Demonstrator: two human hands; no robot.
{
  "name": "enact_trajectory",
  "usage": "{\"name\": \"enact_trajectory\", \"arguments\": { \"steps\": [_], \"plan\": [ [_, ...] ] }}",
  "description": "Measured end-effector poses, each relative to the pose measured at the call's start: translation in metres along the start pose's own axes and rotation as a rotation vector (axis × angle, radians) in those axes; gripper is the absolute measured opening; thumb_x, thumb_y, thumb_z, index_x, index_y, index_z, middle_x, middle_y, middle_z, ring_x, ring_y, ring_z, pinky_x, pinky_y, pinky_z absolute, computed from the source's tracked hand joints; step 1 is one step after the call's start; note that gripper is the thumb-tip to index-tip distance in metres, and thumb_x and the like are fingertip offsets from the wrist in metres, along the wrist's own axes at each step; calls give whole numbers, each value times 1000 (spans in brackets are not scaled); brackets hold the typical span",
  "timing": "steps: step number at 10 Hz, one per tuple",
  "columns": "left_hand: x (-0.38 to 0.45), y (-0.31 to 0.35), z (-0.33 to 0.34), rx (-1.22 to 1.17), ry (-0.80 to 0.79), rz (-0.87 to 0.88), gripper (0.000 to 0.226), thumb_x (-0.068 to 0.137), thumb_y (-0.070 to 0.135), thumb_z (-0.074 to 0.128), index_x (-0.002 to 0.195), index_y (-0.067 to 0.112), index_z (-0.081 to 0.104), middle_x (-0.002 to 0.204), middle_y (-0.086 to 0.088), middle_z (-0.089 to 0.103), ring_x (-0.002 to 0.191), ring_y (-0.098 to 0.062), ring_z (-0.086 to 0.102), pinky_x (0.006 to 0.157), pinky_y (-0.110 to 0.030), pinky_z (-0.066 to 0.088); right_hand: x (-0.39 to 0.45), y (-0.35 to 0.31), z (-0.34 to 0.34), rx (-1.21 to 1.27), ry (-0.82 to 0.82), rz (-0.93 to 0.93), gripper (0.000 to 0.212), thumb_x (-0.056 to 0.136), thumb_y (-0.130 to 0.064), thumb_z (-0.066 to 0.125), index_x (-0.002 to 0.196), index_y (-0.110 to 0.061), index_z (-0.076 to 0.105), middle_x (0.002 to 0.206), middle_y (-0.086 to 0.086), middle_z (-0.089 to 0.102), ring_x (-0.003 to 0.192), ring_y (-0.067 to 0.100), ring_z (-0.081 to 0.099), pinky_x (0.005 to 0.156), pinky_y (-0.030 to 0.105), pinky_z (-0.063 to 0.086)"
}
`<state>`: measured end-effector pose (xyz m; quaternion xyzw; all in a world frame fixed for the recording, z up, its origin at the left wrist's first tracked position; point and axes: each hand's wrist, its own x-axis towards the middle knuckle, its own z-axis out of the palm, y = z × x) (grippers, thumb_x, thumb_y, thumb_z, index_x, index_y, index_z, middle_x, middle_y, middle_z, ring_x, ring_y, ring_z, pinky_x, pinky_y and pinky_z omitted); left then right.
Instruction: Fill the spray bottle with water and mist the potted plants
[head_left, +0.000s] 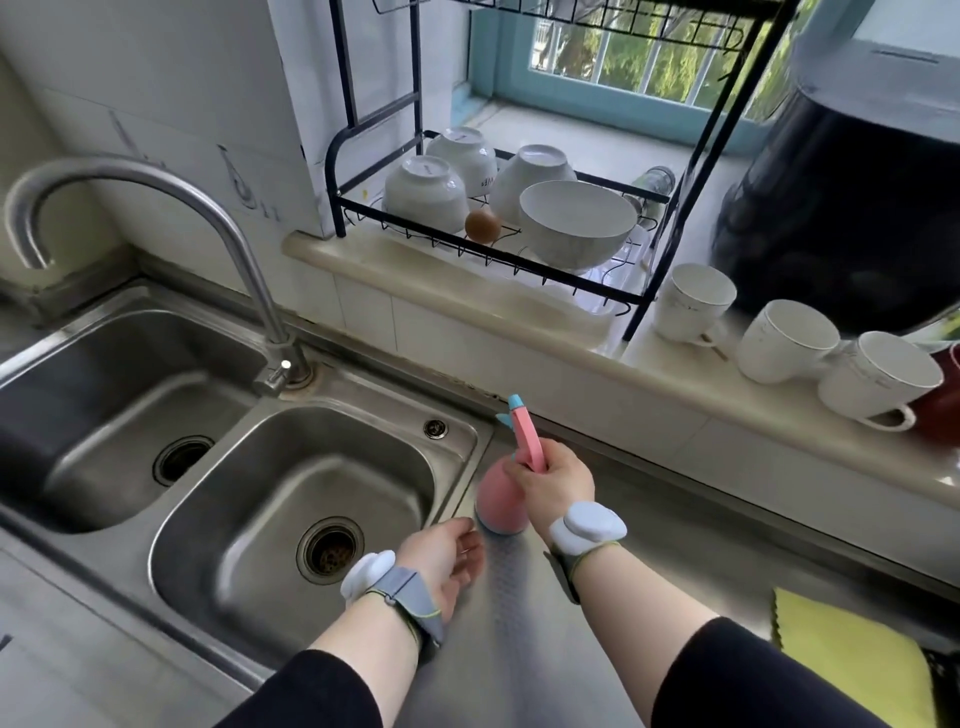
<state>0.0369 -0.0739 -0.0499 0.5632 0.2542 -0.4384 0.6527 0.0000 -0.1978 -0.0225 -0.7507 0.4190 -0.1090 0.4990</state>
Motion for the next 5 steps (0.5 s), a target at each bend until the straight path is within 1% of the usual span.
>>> {"name": "enact_trajectory", "arguments": {
  "steps": [1,2,3,4,5],
  "plan": [
    [-7,-2,-1,11,-3,24,12,94,6,52,83,4,57,71,-12,56,63,-22,51,59,-26,44,-2,-3,-1,-30,-41,8,10,83,-22,63,92,-24,65,92,-3,65,83,18,60,70,26,43],
    [-16,-4,-1,48,-14,59,13,94,7,51,82,6,56,70,-9,55,61,-20,50,52,-23,43,-5,-4,-3,-53,-66,-3,13,83,-21,62,95,-25,64,91,-3,65,85,21,60,75,31,48],
    [-26,-8,-1,80,-25,107,18,93,4,50,75,9,53,68,-9,51,56,-19,47,47,-22,37,-14,-3,-7,-72,-92,3,18,80,-19,62,97,-22,62,98,1,66,90,24,62,82,37,51],
    [-39,-12,-3,103,-25,172,22,90,2,50,70,10,51,69,-10,48,55,-20,45,48,-23,36,-27,4,-12,-103,-100,-8,49,78,-24,65,125,-20,53,125,3,59,104,21,59,89,34,47],
    [-56,-19,-3,145,-23,256,23,90,2,49,70,12,52,68,-8,48,57,-18,45,48,-22,36,-44,8,-23,-16,-74,28,77,80,-24,67,146,-15,30,143,4,44,127,22,48,102,35,42]
  ]
}}
